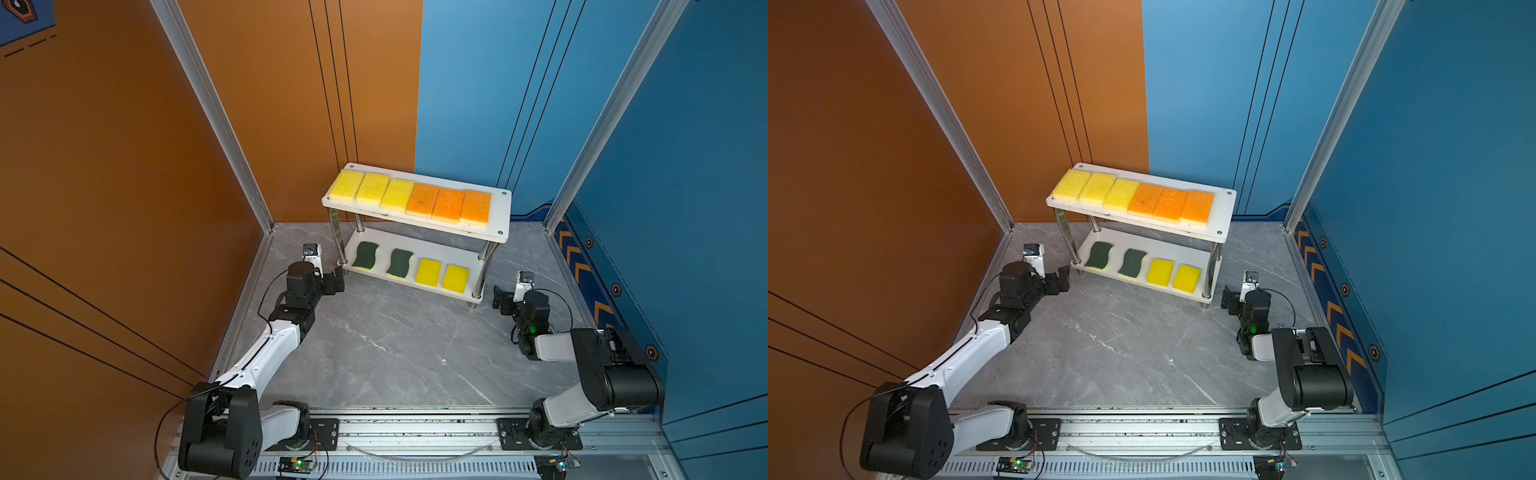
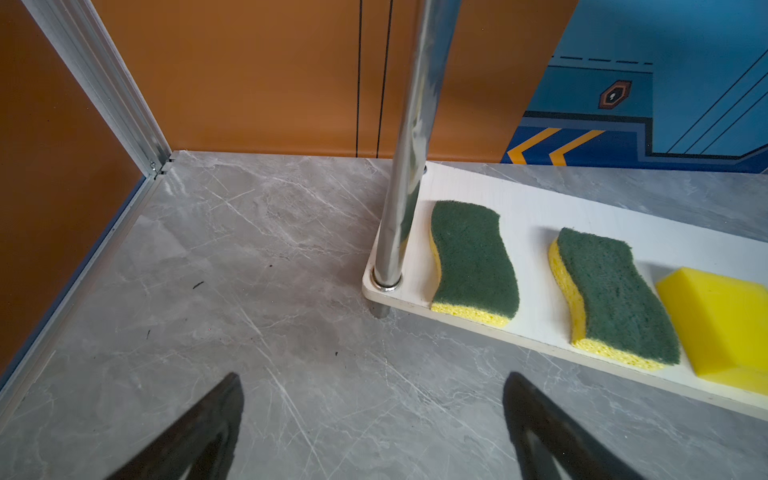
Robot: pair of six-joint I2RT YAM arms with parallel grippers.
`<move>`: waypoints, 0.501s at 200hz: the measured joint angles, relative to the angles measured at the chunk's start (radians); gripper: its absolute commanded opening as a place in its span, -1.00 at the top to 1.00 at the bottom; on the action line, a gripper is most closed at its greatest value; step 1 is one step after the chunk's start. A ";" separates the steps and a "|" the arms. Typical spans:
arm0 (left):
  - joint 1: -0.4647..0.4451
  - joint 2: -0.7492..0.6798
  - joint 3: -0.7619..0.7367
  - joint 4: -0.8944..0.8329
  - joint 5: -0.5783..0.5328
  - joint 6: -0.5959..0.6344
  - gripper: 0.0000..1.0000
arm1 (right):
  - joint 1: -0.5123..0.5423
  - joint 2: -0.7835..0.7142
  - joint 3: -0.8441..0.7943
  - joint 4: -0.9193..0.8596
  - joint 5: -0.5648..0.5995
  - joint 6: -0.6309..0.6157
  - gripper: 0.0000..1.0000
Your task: Place and organize the cleaning sponges onto the shelf
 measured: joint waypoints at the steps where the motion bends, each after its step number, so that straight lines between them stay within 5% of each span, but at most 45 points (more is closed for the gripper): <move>1: 0.001 0.002 0.000 0.001 0.000 0.001 -0.95 | 0.000 0.000 0.000 0.000 0.000 0.000 -1.00; 100: 0.030 0.160 -0.062 0.269 0.004 0.074 -0.95 | -0.002 0.000 0.000 0.000 0.000 0.008 -1.00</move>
